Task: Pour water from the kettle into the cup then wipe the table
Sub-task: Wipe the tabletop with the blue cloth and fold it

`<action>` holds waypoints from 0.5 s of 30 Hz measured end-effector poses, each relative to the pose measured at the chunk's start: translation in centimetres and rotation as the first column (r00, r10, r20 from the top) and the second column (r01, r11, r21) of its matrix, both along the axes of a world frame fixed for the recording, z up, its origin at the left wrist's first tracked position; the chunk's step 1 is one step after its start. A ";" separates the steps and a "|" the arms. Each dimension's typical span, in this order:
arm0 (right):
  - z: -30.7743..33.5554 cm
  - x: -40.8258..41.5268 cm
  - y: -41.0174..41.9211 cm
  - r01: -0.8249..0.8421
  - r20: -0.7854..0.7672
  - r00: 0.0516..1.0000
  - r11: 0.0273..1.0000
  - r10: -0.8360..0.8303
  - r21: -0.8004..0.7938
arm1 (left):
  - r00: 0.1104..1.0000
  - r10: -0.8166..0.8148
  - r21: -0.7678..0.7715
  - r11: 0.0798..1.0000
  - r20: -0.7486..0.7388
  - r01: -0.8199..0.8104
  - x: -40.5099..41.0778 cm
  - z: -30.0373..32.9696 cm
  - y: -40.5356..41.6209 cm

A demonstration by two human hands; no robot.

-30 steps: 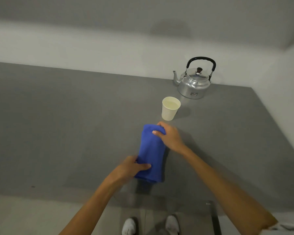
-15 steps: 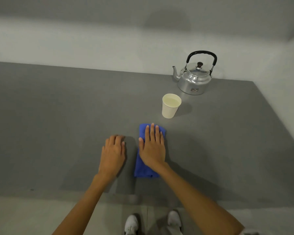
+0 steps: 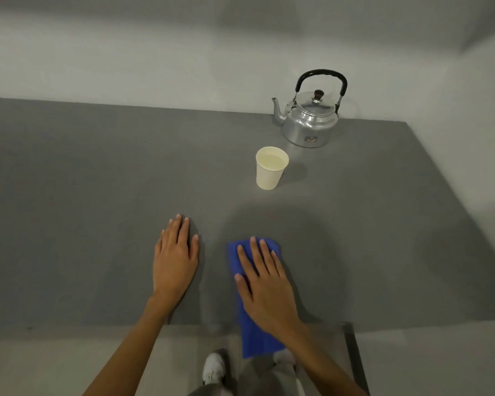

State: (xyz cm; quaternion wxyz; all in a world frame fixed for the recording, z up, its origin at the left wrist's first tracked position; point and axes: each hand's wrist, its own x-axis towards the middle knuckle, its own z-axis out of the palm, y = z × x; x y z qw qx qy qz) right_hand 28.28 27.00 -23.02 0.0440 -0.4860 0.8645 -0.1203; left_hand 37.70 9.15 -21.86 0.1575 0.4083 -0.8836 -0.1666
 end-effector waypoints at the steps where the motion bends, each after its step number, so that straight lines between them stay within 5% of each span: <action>1: 0.1 -1.2 1.3 0.028 -0.003 1.000 1.000 -0.028 -0.008 | 1.000 -0.002 -0.005 1.000 -0.008 0.002 0.0 -0.1 0.0; 8: 1.4 -10.8 -0.2 0.140 0.019 0.990 0.990 -0.140 -0.012 | 1.000 -0.011 -0.032 0.999 -0.014 0.010 -0.1 -0.3 0.0; 15: 1.7 -10.5 -7.0 0.137 0.041 0.990 0.991 -0.136 -0.015 | 1.000 -0.009 -0.032 0.999 0.000 0.009 -0.1 -0.5 0.0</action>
